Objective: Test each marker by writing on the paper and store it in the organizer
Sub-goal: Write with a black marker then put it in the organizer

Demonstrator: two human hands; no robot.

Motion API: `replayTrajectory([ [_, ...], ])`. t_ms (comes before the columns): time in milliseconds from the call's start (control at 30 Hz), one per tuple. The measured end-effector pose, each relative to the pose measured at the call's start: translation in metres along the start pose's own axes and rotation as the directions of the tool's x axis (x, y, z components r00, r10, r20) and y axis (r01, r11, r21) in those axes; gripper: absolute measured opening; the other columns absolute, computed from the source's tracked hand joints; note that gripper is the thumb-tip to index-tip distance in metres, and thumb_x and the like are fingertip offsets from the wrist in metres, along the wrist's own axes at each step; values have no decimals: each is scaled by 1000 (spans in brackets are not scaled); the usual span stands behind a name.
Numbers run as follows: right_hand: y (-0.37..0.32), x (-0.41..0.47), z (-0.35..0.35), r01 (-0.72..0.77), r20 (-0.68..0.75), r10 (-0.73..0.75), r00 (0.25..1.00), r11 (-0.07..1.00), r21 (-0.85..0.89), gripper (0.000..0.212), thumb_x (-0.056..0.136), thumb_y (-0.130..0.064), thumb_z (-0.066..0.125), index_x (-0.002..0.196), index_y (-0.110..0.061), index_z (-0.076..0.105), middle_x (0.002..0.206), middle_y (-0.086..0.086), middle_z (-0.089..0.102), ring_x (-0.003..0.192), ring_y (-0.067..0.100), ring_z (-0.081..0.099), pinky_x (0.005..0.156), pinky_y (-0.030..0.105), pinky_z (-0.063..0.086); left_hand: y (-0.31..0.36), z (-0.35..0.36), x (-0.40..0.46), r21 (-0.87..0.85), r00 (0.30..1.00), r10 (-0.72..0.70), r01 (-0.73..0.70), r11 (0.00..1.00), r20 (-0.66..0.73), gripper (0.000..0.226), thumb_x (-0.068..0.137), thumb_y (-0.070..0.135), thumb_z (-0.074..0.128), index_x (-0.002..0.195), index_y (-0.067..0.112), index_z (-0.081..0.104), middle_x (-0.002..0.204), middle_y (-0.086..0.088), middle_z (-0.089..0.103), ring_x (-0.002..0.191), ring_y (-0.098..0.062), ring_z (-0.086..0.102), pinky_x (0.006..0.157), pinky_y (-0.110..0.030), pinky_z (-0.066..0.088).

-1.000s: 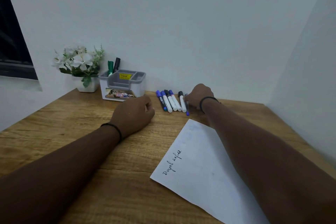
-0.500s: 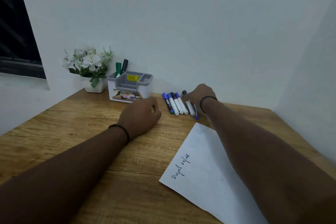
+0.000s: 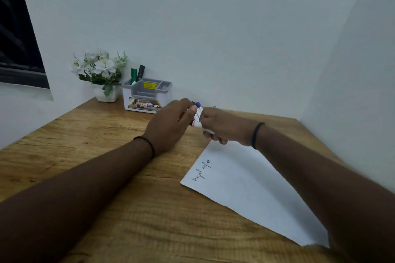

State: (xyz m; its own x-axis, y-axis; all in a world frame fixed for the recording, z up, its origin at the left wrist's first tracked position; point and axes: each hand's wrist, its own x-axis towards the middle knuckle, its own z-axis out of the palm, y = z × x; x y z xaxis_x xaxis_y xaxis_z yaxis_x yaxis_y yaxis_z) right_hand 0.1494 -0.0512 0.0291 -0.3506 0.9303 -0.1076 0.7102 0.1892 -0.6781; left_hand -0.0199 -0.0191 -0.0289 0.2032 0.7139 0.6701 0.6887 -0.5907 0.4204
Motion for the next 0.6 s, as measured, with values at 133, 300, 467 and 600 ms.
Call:
replayTrajectory([
  [133,9,-22,17,52,-98,-65,993,990,-134,26,100,-31,55,81,-14,52,69,0,58,58,11,45,49,20,33,13,-4,-7,-65,987,-51,62,996,154,66,100,47,30,56,9,60,54,-4,62,53,-14,56,59,-36,44],
  [300,17,-25,25,143,-303,-229,925,949,-281,41,95,-37,60,63,-18,43,59,-7,45,54,9,40,53,24,30,25,-2,-8,-99,984,-131,143,985,117,72,101,47,24,52,8,59,51,-6,61,52,-18,57,61,-36,46],
  [467,5,-29,26,132,-312,-179,933,977,-167,41,94,-42,58,67,-15,43,61,2,47,52,15,36,50,28,29,34,-5,-4,53,998,-25,23,998,49,62,102,43,22,56,13,52,52,-9,56,52,-25,53,57,-40,44],
  [600,10,-52,6,-100,-6,103,995,976,194,38,95,-50,54,78,-17,55,56,-3,39,46,12,24,42,21,18,14,-31,3,173,991,-12,35,984,-134,53,104,26,26,67,6,59,53,-9,55,49,-28,52,54,-35,40],
])
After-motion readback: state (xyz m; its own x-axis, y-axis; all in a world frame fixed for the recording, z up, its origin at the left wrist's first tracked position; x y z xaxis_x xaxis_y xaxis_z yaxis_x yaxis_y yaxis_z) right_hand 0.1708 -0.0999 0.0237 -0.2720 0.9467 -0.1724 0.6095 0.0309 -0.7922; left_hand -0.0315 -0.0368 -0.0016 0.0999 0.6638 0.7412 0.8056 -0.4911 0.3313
